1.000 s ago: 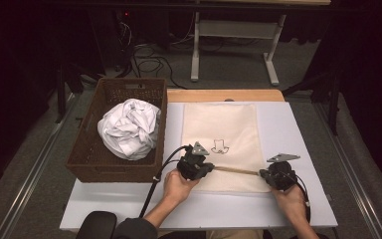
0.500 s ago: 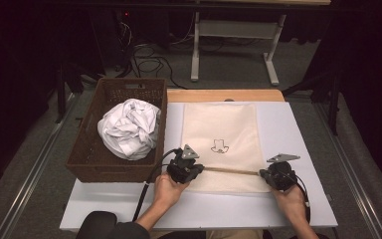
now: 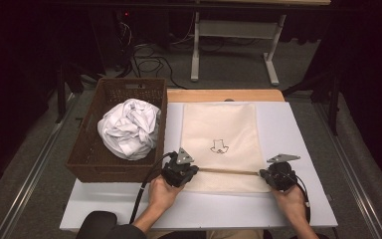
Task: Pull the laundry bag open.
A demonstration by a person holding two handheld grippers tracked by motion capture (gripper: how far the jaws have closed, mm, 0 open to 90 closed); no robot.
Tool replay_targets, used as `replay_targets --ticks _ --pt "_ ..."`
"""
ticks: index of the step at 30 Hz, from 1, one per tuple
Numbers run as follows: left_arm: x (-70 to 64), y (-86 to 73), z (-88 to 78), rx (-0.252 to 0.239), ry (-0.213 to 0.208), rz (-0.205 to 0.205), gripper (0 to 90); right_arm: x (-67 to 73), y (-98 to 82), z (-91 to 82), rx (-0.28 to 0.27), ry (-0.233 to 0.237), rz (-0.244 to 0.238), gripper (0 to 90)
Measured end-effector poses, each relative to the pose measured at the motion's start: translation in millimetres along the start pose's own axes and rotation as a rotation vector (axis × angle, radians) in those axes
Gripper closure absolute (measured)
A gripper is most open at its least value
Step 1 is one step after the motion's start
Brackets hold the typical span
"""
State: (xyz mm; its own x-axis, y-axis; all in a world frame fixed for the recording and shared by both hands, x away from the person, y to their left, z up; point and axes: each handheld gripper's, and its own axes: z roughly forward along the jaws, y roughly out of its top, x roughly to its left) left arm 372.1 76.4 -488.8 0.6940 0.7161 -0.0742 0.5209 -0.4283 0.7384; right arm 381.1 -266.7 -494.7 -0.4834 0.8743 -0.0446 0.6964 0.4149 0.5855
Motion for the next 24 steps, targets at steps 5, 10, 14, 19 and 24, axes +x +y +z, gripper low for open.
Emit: replay_targets --ticks 5,10,14,19,24 --pt "2.0 -7.8 -7.9 0.002 0.025 0.005 87.2 0.8 0.6 -0.2 0.007 -0.004 -0.004 90.0" --pt "6.2 -9.0 -8.8 0.023 0.064 -0.011 87.2 1.2 0.4 -0.6 0.007 -0.008 -0.006 90.0" --pt "9.5 -12.5 -15.4 0.025 0.074 -0.029 87.2 0.9 0.3 -0.7 0.004 -0.006 -0.002 90.0" --pt "7.4 -13.0 -12.4 0.035 0.100 -0.011 87.1 2.7 0.2 -2.0 -0.004 -0.017 -0.005 90.0" --pt "7.9 -13.7 -11.2 0.049 0.130 -0.001 86.8 4.1 0.2 -3.8 -0.008 -0.012 -0.002 90.0"
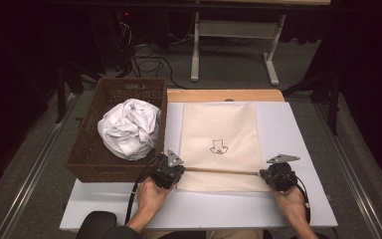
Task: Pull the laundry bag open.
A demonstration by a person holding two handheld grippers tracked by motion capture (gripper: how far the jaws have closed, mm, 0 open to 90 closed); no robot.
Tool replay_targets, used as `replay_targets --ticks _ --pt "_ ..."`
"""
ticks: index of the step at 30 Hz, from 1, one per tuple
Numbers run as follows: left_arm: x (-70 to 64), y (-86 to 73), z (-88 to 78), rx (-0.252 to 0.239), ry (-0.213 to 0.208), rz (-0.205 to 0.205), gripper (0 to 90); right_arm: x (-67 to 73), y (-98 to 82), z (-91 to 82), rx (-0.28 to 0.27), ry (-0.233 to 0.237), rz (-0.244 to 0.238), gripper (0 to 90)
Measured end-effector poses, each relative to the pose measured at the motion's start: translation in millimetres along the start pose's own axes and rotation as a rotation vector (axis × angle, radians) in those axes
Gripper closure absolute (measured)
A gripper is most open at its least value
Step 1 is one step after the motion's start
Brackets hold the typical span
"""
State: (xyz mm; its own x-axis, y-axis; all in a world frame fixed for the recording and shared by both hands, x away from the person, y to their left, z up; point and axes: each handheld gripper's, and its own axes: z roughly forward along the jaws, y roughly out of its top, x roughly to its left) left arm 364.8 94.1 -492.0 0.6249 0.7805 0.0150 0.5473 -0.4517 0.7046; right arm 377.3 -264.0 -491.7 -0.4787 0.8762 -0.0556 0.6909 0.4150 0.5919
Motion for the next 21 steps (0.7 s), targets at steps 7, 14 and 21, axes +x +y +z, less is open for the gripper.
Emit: replay_targets --ticks 7,14,21 --pt "-3.4 -2.8 4.8 0.004 0.014 0.013 85.7 0.5 -0.7 -2.2 -0.004 0.007 -0.010 90.0" --pt "-5.1 -3.8 9.3 0.004 -0.005 0.007 82.3 -2.9 -0.9 -5.1 -0.031 0.055 0.004 80.8" --pt "-5.2 -5.3 8.6 -0.030 -0.045 -0.007 63.9 -2.0 1.1 -9.7 -0.061 0.079 0.003 74.5"
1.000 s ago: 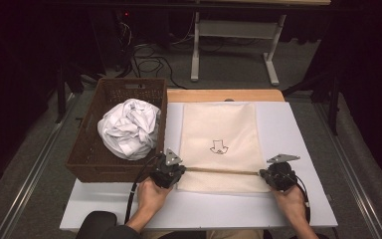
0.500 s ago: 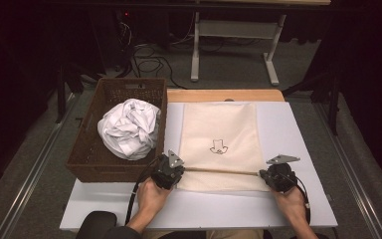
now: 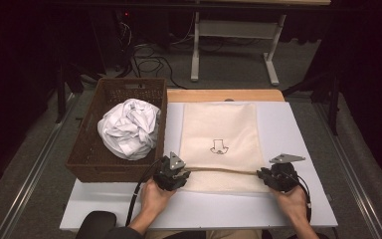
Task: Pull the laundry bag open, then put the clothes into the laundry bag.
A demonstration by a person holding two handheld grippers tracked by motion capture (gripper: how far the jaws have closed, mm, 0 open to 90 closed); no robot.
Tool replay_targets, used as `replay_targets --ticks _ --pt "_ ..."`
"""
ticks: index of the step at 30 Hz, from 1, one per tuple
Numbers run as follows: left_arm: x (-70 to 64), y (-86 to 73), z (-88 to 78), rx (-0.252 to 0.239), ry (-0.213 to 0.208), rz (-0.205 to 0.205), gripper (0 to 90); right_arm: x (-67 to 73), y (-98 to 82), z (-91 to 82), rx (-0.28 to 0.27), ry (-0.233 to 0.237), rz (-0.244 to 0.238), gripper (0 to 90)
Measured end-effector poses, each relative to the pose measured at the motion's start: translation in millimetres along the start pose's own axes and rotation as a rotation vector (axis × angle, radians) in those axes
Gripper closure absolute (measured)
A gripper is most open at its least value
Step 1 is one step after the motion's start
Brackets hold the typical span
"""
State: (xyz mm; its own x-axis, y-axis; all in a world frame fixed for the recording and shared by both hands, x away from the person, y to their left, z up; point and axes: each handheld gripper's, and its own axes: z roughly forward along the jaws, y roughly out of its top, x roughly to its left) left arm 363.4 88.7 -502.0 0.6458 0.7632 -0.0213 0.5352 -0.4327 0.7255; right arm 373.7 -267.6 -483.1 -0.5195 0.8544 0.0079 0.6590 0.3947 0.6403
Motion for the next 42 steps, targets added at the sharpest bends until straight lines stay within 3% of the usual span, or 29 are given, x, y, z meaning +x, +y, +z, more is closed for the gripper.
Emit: replay_targets --ticks 3,8,13,20,30,34,38,42 --pt "-0.4 1.1 -0.8 -0.025 -0.012 -0.023 59.8 2.8 1.1 -3.4 -0.018 0.004 -0.014 72.0" --pt "-7.9 4.4 -3.4 -0.074 -0.015 -0.001 51.2 3.5 -0.7 -4.8 -0.052 0.006 -0.012 67.3" --pt "-9.5 5.5 -1.6 -0.069 -0.027 -0.001 46.9 5.5 0.3 -4.0 -0.080 0.000 -0.027 63.2" --pt "-11.6 8.1 -6.9 -0.084 -0.037 -0.006 46.1 8.2 2.6 -3.0 -0.129 -0.009 -0.058 58.6" --pt "-21.3 13.3 -4.5 -0.078 -0.080 -0.005 50.4 10.5 6.6 2.1 -0.132 0.007 -0.089 55.0" --pt "-32.1 17.4 1.3 -0.074 -0.101 0.022 50.5 11.6 6.8 -0.6 -0.143 0.011 -0.115 54.0" --pt "-39.9 17.9 9.4 -0.092 -0.136 0.048 50.7 13.3 8.3 -1.7 -0.145 0.026 -0.103 53.6" --pt "-42.5 14.2 21.2 -0.085 -0.136 0.016 50.9 13.5 9.0 0.7 -0.137 0.029 -0.123 52.3"
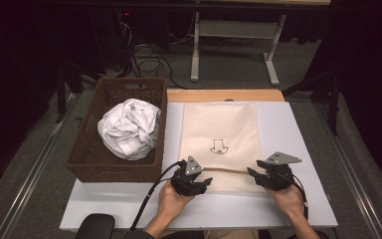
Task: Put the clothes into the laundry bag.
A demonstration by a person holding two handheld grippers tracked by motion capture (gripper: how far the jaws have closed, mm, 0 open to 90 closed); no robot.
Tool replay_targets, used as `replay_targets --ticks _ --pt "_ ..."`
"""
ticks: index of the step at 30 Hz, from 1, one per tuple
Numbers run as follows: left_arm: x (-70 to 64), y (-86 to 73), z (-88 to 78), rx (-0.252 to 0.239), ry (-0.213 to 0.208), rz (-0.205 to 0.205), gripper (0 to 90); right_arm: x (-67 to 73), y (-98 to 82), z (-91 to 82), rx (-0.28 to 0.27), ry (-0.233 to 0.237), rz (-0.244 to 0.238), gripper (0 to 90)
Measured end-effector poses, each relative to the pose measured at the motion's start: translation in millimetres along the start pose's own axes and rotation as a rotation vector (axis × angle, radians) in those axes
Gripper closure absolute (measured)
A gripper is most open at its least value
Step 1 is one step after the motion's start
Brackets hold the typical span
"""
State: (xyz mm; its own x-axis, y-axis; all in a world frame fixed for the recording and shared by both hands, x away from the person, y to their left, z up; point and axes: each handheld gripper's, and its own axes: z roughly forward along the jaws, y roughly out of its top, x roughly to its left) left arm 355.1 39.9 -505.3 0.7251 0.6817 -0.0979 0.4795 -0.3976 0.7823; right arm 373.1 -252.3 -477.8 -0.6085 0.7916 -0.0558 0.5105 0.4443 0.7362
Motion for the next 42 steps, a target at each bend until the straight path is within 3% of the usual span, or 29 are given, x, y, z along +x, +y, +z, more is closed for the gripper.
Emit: replay_targets --ticks 6,9,14,26,31,34,39,42 --pt "-3.7 -0.2 4.0 0.005 0.007 0.001 50.7 1.7 3.2 2.5 -0.005 0.015 0.003 50.8" --pt "-3.9 -1.4 6.8 0.022 0.015 0.009 50.5 6.1 7.7 6.4 0.007 0.025 -0.027 50.4" --pt "-5.6 -4.2 13.0 0.051 0.023 0.019 48.8 14.4 15.5 13.7 0.010 0.045 -0.039 49.9" --pt "-9.0 -8.9 14.4 0.037 0.048 0.035 48.2 36.1 30.4 42.3 0.072 0.079 -0.119 45.8" --pt "-8.5 -8.8 14.3 0.042 0.046 0.039 48.4 39.7 30.2 52.2 0.095 0.060 -0.153 43.6" --pt "-8.9 -8.8 14.5 0.042 0.049 0.041 48.4 36.8 30.0 59.1 0.101 0.037 -0.142 43.8" --pt "-9.8 -9.6 13.5 0.045 0.057 0.041 48.1 30.7 30.0 68.0 0.106 0.038 -0.111 44.3" --pt "-8.8 -10.3 13.0 0.044 0.055 0.037 48.2 32.7 29.7 66.7 0.111 0.045 -0.109 50.3"
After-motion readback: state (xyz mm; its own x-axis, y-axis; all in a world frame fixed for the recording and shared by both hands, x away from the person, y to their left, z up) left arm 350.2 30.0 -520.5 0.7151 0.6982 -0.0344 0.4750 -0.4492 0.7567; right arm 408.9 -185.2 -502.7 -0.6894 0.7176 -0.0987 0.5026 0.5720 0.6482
